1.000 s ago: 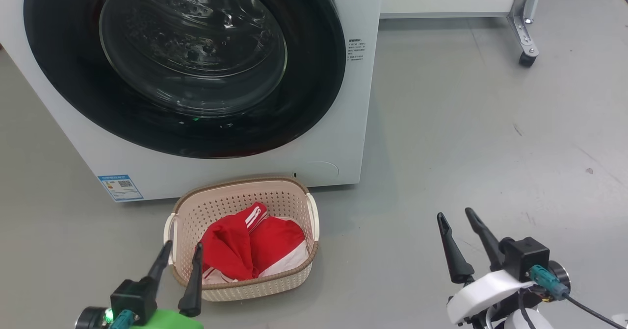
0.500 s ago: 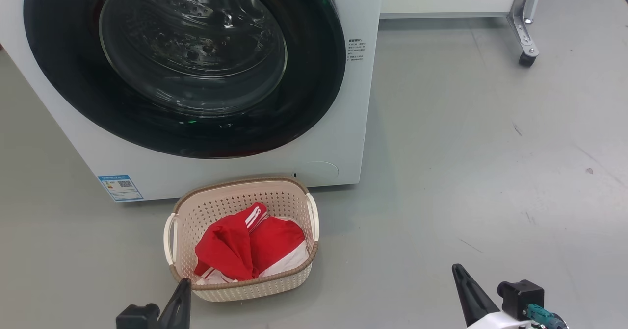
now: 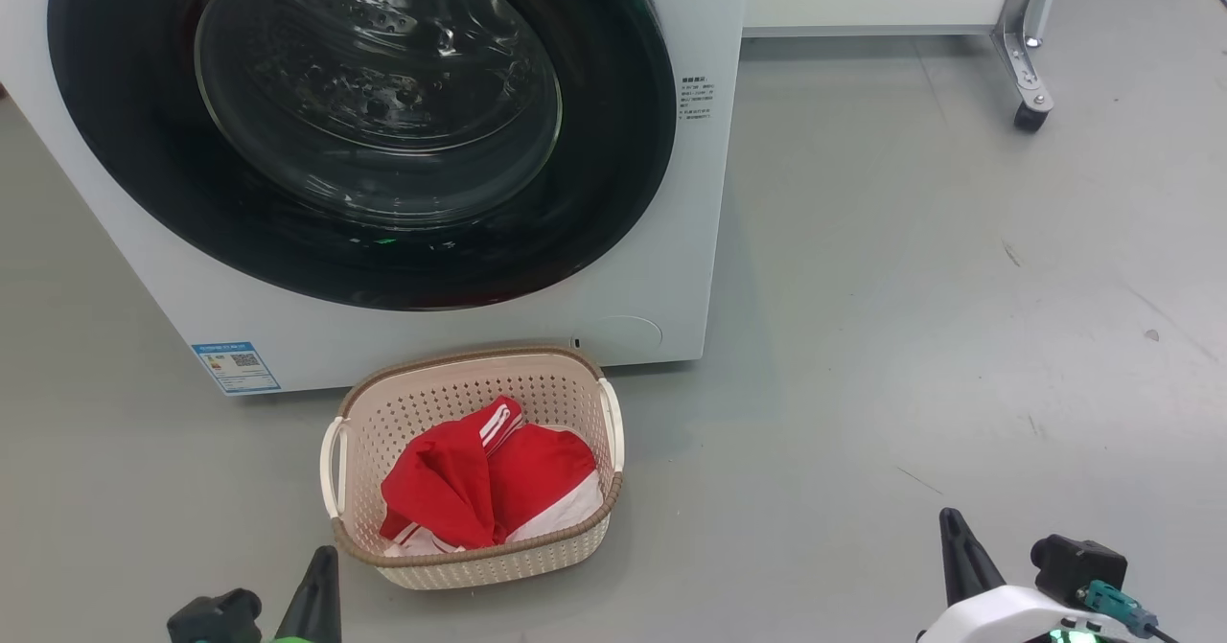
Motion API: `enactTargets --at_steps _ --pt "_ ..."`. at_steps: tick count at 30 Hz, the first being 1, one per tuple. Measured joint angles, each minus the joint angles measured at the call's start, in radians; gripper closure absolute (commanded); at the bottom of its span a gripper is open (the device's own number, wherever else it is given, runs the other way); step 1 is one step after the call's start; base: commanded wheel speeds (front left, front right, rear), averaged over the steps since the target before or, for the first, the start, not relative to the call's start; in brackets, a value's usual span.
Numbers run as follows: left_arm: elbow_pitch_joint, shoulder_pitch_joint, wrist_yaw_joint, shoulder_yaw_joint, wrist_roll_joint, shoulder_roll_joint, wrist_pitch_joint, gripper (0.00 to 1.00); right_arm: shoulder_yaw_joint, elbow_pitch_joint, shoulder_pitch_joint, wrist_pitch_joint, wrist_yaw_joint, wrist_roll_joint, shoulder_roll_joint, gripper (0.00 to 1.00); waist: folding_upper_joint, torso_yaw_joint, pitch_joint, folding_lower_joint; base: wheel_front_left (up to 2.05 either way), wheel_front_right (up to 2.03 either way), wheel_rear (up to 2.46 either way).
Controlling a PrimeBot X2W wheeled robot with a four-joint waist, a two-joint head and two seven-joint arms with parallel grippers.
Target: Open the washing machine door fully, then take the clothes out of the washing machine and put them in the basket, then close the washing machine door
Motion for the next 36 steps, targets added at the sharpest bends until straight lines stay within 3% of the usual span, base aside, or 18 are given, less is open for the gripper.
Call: enactTargets --at_steps 36 --pt "-0.036 -0.044 -0.035 0.095 -0.46 0.0 0.123 1.0 -0.124 -0.043 -0.046 0.123 0.018 0.46 0.006 1.0 0.0 0.002 -0.002 0.0 0.0 0.0 0.0"
